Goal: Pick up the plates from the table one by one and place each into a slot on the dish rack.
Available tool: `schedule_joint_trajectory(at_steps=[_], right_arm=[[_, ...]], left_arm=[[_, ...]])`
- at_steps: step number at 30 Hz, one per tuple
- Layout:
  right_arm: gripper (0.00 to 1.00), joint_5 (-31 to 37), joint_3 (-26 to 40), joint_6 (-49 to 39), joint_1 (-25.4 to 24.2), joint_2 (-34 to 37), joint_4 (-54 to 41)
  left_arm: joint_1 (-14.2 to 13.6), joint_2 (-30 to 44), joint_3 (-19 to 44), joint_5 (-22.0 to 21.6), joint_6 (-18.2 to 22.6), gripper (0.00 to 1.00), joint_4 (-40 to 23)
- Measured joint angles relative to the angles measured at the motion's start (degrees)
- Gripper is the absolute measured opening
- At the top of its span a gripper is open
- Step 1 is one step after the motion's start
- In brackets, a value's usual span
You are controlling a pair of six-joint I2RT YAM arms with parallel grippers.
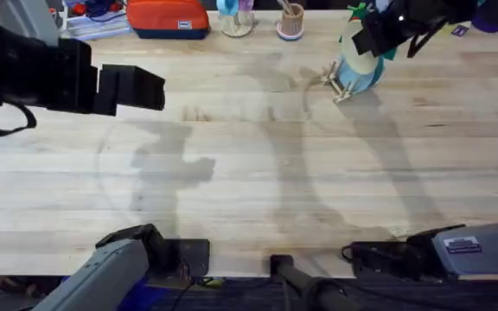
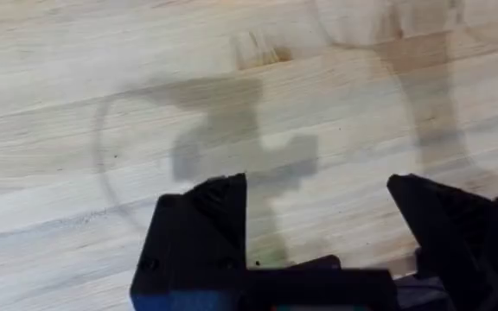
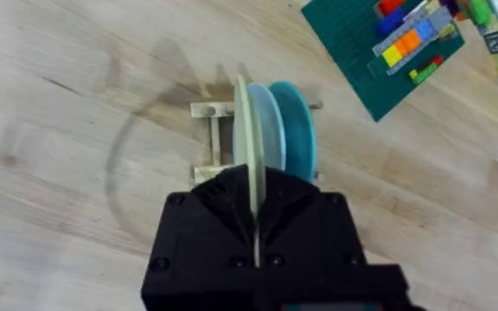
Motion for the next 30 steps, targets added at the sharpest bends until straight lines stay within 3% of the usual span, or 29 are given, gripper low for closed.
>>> schedule_joint_trajectory(at_steps=[30], right_arm=[[0.031, -0.23, 0.00, -0.33, 0.00, 7.72, 0.33]], left_arm=[[0.00, 0.00, 0.00, 0.00, 0.00, 0.994, 0.00]])
